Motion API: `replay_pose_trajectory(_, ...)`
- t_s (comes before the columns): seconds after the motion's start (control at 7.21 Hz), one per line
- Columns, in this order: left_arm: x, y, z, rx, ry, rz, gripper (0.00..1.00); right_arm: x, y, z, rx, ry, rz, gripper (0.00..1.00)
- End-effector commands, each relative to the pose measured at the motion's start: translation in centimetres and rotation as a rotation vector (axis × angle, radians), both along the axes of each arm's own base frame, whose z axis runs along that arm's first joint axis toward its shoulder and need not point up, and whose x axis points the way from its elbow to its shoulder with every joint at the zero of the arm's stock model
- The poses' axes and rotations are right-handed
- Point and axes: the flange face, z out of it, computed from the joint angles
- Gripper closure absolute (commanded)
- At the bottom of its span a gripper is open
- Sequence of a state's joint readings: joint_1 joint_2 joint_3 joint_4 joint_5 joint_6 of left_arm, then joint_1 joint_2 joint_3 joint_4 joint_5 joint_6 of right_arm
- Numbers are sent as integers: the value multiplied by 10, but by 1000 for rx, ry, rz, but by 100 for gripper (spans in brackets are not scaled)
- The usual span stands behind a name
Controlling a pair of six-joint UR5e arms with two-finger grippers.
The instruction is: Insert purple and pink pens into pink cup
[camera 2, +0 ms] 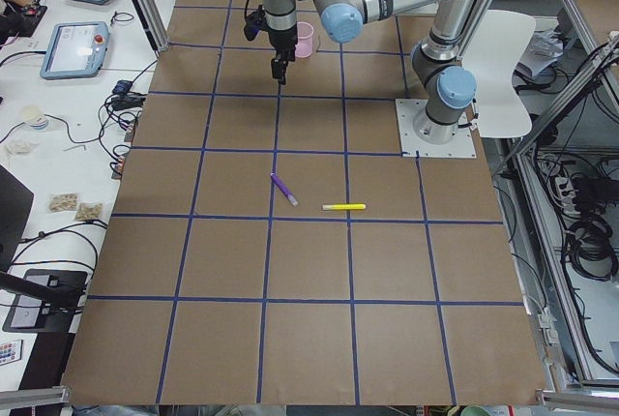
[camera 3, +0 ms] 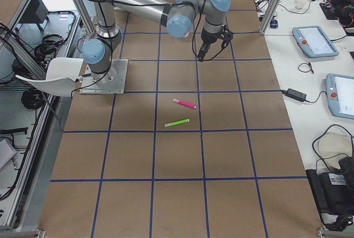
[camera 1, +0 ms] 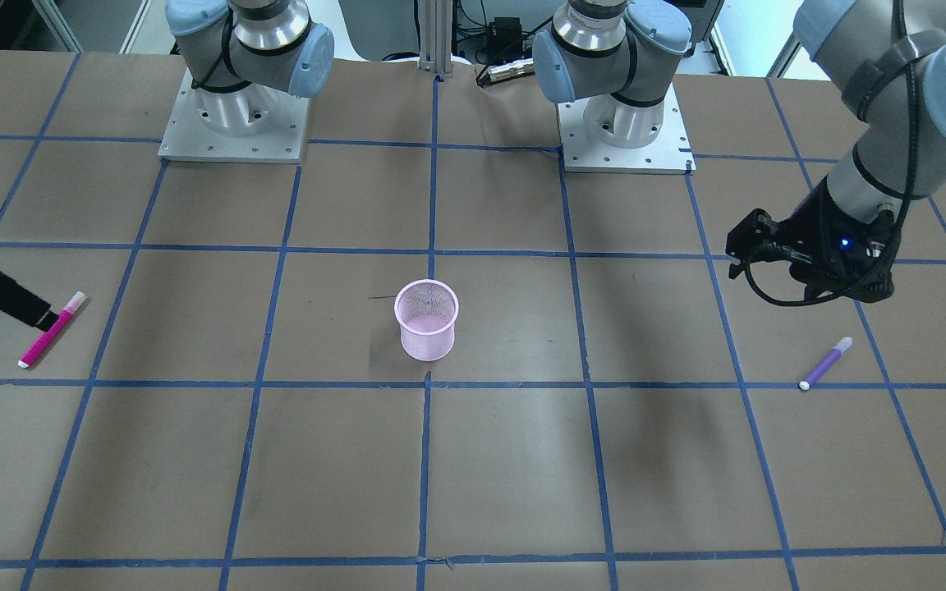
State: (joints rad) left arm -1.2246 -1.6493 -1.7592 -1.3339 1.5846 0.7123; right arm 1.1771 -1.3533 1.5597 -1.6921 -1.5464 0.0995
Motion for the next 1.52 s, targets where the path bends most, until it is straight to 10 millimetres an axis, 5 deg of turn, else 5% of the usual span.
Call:
replay_pose_trajectory(0.0,45,-7,-45,6,-102,-128,0,-82,3,-72,37,-17,-130,0)
replay_pose_trajectory(0.28,88,-18,-89,10,-102,-186,3,-136,31,-145,44,-32,-193,0)
replay_pose_trajectory(0.55,103,-21,-120,24,-98,-179,0,-135,41,-187,25,-18,-196,0)
replay_pose_trajectory(0.69,134,-9,-126,38,-88,-133,0,-134,42,-203,49,-29,-206,0)
replay_pose_trajectory(0.83,145,-5,-132,61,-81,-115,0,-134,42,-207,54,-32,-209,0)
replay_pose_trajectory(0.97,149,-7,-137,73,-82,-113,0,-133,43,-209,59,-34,-215,13)
replay_pose_trajectory(1.25,154,-12,-157,111,-67,-126,0,-132,44,-216,71,-41,-215,61)
replay_pose_trajectory(1.39,154,-13,-159,106,-65,-166,0,-132,44,-219,76,-46,-214,76)
